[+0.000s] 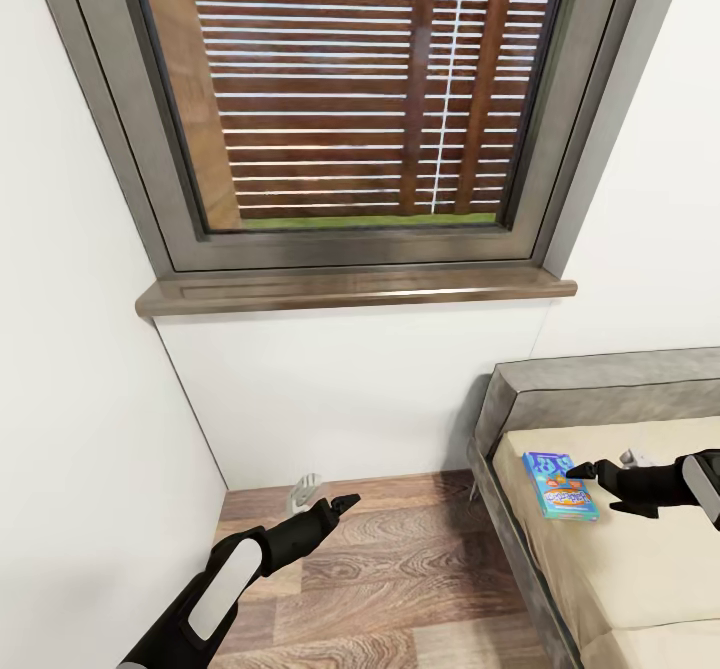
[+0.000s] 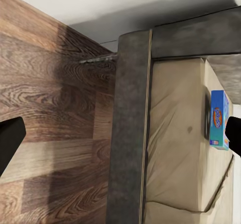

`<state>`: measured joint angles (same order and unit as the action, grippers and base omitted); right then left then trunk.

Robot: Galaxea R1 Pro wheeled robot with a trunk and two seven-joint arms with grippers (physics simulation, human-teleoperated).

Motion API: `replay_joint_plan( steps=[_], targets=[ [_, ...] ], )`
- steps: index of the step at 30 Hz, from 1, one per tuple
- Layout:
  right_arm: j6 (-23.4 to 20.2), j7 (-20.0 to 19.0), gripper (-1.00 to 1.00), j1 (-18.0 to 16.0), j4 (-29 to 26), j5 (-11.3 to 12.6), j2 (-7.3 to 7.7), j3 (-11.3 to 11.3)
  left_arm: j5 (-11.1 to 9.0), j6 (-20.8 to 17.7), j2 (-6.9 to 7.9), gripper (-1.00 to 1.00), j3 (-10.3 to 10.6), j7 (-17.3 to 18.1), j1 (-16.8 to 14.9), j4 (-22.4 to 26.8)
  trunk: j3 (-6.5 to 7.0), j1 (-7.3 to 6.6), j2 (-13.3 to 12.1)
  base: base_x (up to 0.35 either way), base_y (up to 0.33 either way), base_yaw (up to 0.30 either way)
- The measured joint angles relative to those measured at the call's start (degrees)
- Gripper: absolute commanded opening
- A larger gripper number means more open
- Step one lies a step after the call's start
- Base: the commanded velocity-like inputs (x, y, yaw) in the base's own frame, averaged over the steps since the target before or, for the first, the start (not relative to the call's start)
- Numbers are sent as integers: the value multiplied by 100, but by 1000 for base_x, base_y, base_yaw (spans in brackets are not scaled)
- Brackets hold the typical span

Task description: Put all the toys in the child's room - the three board games (two on the bed and one on the table), the two jigsaw puzzles on the table, and the tennis ball on the table - inside the toy box on the table in the child's room.

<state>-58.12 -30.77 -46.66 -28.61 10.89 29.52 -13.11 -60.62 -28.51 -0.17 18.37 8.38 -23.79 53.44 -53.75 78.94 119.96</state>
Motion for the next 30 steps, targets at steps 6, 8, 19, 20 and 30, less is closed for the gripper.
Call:
replay_joint_plan(
  steps=[6,8,19,20,30],
  targets=[
    [-7,-54,100,1,-1,0,1,13,-4,0,0,100,1,0,0,0,0,0,0,0,0,0],
    [-9,-90,100,1,-1,0,1,16,-5,0,0,100,2,0,0,0,0,0,0,0,0,0],
    [-13,-410,100,1,0,-15,1,30,-8,0,0,100,-1,-1,0,1,0,0,0,0,0,57],
    [-12,-412,100,1,0,-16,1,31,-8,0,0,100,-1,-1,0,1,0,0,0,0,0,116],
    [-15,-511,100,2,5,-14,2,30,-8,0,0,100,-1,0,0,0,0,0,0,0,0,59]
  ],
)
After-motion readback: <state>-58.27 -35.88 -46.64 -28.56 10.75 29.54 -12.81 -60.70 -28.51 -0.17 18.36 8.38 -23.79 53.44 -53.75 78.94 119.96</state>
